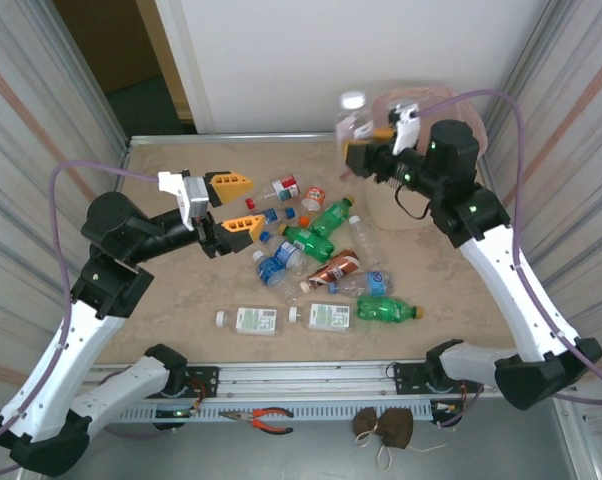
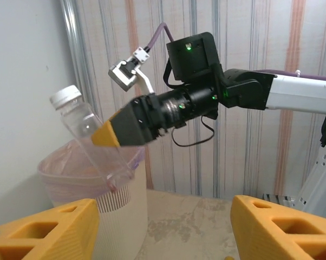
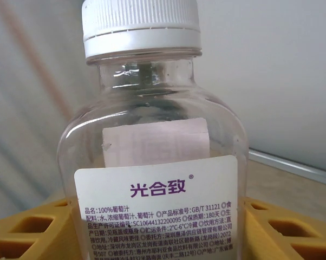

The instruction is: Put the plastic bottles in the bin

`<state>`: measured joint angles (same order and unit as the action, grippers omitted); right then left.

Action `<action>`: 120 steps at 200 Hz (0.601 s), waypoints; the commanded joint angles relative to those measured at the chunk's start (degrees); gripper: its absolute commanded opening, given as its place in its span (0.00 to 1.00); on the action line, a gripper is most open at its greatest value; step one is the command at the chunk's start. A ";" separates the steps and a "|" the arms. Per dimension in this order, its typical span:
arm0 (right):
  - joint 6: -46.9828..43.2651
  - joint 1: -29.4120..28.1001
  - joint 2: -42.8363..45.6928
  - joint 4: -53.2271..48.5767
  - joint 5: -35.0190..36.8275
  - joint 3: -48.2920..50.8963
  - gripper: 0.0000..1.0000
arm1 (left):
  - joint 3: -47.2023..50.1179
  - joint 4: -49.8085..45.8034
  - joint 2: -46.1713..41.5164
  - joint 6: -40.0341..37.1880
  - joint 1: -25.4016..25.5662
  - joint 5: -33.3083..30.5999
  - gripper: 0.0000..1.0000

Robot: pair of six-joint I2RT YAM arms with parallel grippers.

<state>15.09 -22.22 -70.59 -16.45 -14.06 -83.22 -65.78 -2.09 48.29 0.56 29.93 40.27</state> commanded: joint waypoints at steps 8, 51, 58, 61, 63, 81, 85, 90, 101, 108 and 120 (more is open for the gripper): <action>15.69 5.00 -3.38 3.21 14.03 -2.18 0.41 | 0.53 -0.18 -1.31 -1.07 0.12 -1.74 0.65; 36.69 7.93 -12.97 -5.10 29.60 -10.96 0.43 | 1.94 -0.86 -2.24 -1.02 0.11 -3.65 0.64; 40.09 8.21 -14.95 -8.33 31.79 -13.61 0.43 | 2.22 -0.89 -2.44 -0.89 0.12 -3.84 0.64; 41.46 8.38 -15.86 -9.51 32.42 -14.54 0.43 | 2.29 -0.86 -2.56 -0.90 0.10 -3.80 0.64; 42.16 8.52 -16.46 -10.50 32.83 -15.44 0.43 | 2.38 -0.89 -2.54 -0.80 0.08 -3.80 0.64; 50.38 9.78 -21.23 -17.63 35.10 -21.35 0.44 | 2.85 -0.90 -3.06 -0.51 0.13 -3.97 0.64; 52.41 10.05 -22.23 -18.78 35.46 -22.47 0.44 | 3.08 -0.87 -3.18 -0.47 0.12 -4.05 0.64; 55.14 10.42 -23.29 -20.20 35.67 -23.46 0.44 | 3.30 -0.88 -3.38 -0.43 0.11 -4.13 0.64; 60.24 11.34 -25.53 -22.54 35.85 -25.88 0.43 | 3.77 -0.91 -3.85 -0.20 0.13 -4.38 0.64; 63.16 11.89 -26.92 -23.79 35.57 -26.86 0.43 | 4.10 -0.90 -4.06 -0.04 0.11 -4.49 0.63; 67.53 12.65 -29.31 -26.17 35.12 -28.78 0.43 | 4.51 -0.97 -4.46 0.03 0.07 -4.87 0.64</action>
<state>67.00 -11.07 -95.90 -33.74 17.63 -107.81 -62.33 -3.18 45.32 0.23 29.93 36.64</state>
